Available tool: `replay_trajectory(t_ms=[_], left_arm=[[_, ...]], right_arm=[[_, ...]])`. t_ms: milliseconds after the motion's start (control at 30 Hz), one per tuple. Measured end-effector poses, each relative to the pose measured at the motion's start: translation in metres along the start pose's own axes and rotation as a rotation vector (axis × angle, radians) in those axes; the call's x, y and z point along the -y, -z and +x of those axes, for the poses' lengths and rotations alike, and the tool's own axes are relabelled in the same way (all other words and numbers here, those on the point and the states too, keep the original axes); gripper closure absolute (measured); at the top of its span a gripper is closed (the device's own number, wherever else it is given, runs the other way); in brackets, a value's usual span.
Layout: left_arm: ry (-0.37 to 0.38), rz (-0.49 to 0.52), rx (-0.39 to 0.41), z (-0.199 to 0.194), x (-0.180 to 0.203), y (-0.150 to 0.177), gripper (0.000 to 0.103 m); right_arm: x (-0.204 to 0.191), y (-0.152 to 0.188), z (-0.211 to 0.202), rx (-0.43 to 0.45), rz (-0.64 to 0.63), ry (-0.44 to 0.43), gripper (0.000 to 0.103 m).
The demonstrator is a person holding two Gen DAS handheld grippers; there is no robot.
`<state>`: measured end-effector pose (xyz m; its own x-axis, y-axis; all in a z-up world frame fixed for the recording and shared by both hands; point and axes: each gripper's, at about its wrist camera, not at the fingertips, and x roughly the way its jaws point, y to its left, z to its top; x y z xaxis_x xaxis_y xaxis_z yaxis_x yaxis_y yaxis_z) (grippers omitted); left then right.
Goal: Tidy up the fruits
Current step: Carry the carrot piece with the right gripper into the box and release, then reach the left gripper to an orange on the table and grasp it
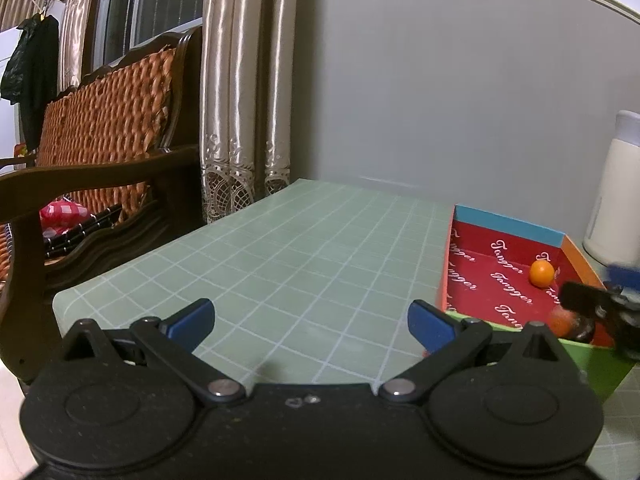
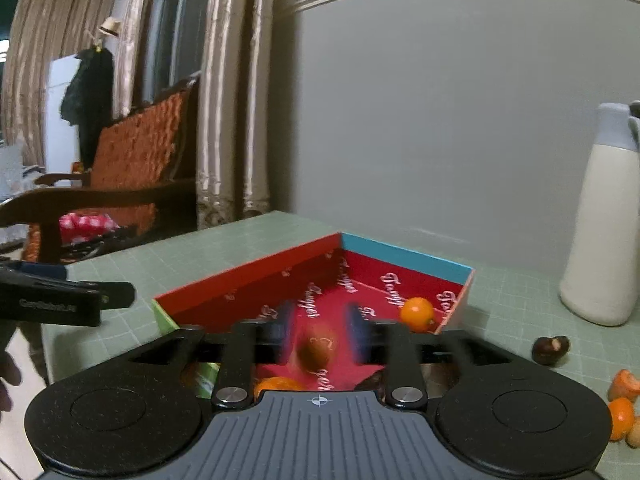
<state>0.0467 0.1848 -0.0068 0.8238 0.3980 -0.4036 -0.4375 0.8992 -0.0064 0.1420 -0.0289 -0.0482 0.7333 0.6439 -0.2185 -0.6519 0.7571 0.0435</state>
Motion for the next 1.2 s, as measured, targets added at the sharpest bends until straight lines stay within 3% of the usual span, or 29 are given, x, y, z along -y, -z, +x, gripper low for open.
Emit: replay_trajectory(t_ms=[33, 133, 567, 767, 1200], left_arm=[[0.001, 0.001, 0.001, 0.000, 0.000, 0.000, 0.006], [0.004, 0.004, 0.001, -0.001, 0.001, 0.000, 0.006], [0.048, -0.006, 0.022, -0.008, 0.020, -0.004, 0.006], [0.130, -0.031, 0.027, -0.014, 0.037, -0.008, 0.006], [0.276, 0.038, 0.049, -0.025, 0.108, -0.006, 0.006]], right_arm=[[0.001, 0.000, -0.006, 0.041, 0.008, 0.002, 0.000], [0.004, -0.003, -0.010, 0.060, 0.005, 0.016, 0.000], [0.020, 0.002, -0.020, -0.018, -0.023, 0.078, 0.000], [0.042, 0.006, -0.035, -0.042, -0.029, 0.133, 0.000], [0.086, 0.010, -0.070, -0.077, -0.047, 0.257, 0.000]])
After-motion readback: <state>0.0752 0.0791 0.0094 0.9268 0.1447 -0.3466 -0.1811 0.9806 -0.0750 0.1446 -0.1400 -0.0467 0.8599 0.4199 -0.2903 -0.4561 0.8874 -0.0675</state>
